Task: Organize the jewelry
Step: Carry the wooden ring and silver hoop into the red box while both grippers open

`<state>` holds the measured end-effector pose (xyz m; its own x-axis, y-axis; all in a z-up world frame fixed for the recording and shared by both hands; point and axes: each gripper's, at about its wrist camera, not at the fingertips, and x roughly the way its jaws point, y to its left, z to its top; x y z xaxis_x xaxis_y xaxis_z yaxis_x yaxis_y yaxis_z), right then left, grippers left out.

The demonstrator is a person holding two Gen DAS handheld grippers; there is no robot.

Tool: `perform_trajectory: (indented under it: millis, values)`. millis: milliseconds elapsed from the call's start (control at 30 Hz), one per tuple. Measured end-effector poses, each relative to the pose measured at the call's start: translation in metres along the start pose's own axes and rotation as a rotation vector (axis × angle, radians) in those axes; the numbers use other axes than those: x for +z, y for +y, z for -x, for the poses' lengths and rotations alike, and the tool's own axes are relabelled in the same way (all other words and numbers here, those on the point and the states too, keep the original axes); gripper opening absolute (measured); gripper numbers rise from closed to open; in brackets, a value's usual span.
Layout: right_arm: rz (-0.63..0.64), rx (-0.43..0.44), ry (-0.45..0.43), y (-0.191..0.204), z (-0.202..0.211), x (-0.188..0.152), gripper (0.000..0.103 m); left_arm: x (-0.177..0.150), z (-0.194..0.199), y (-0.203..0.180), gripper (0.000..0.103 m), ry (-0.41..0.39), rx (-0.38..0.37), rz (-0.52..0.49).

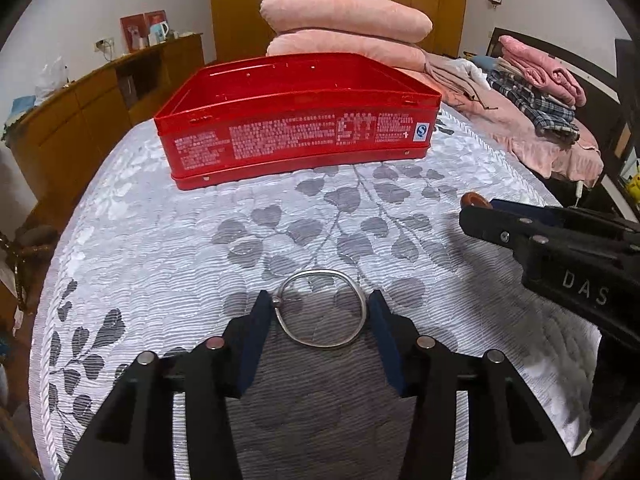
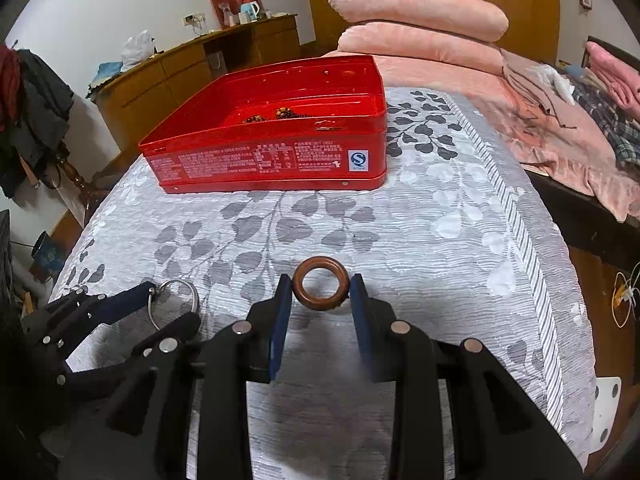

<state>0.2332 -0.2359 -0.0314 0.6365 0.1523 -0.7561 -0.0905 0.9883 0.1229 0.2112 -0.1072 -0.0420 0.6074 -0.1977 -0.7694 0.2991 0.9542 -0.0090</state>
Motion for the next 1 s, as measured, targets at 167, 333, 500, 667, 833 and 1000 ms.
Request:
perform_trajectory:
  millis: [167, 333, 500, 667, 833, 1000]
  values:
    - [0.006, 0.000, -0.003, 0.002, 0.002, 0.000, 0.029, 0.001, 0.006, 0.007, 0.049, -0.022, 0.000, 0.022]
    - [0.007, -0.011, -0.022, 0.001, 0.008, 0.005, 0.029, 0.012, 0.014, 0.016, 0.049, -0.064, 0.013, 0.046]
    - [0.014, -0.014, -0.042, 0.004, 0.013, 0.012, 0.029, 0.028, 0.020, 0.029, 0.049, -0.104, 0.017, 0.084]
    - [0.023, -0.006, -0.061, 0.009, 0.017, 0.021, 0.029, 0.044, 0.028, 0.039, 0.049, -0.144, 0.023, 0.109]
    - [0.033, 0.008, -0.079, 0.015, 0.020, 0.030, 0.029, 0.053, 0.031, 0.044, 0.049, -0.164, 0.029, 0.113]
    - [0.038, 0.011, -0.088, 0.018, 0.021, 0.037, 0.029, 0.058, 0.031, 0.047, 0.049, -0.173, 0.027, 0.119]
